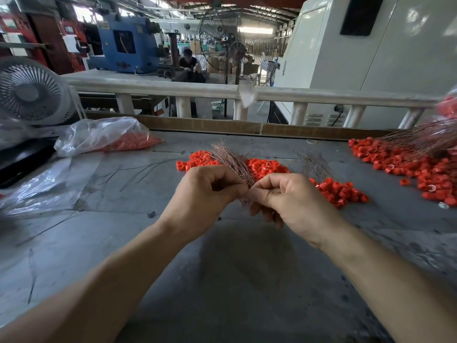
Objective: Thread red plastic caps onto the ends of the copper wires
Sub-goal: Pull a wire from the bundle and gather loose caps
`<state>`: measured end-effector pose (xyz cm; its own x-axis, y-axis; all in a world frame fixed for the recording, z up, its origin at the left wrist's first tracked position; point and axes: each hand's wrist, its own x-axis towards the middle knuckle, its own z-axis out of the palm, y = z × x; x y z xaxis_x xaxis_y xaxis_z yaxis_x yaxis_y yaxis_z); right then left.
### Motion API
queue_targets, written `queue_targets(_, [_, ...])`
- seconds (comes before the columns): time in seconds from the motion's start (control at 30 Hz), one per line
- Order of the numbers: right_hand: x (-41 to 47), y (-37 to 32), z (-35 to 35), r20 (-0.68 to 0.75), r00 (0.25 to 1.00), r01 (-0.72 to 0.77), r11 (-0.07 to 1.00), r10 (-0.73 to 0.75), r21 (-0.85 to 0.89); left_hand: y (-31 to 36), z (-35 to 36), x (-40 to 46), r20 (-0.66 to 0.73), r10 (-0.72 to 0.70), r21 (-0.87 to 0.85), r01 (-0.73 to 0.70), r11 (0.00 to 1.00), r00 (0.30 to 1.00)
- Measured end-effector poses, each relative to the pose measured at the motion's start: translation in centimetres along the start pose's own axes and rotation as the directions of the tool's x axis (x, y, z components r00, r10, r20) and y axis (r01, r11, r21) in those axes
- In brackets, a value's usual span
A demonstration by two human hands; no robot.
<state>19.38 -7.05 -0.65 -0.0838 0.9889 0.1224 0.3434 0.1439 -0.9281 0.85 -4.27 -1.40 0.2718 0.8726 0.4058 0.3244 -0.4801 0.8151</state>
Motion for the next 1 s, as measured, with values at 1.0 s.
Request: queue_targets(1.0, [0.3, 1.5, 0.3, -0.193, 0.98, 0.007, 0.985, -0.041, -0.173, -3.2, -1.9, 1.6, -0.182, -0.09, 0.567, 0.179, 0.804, 0.979])
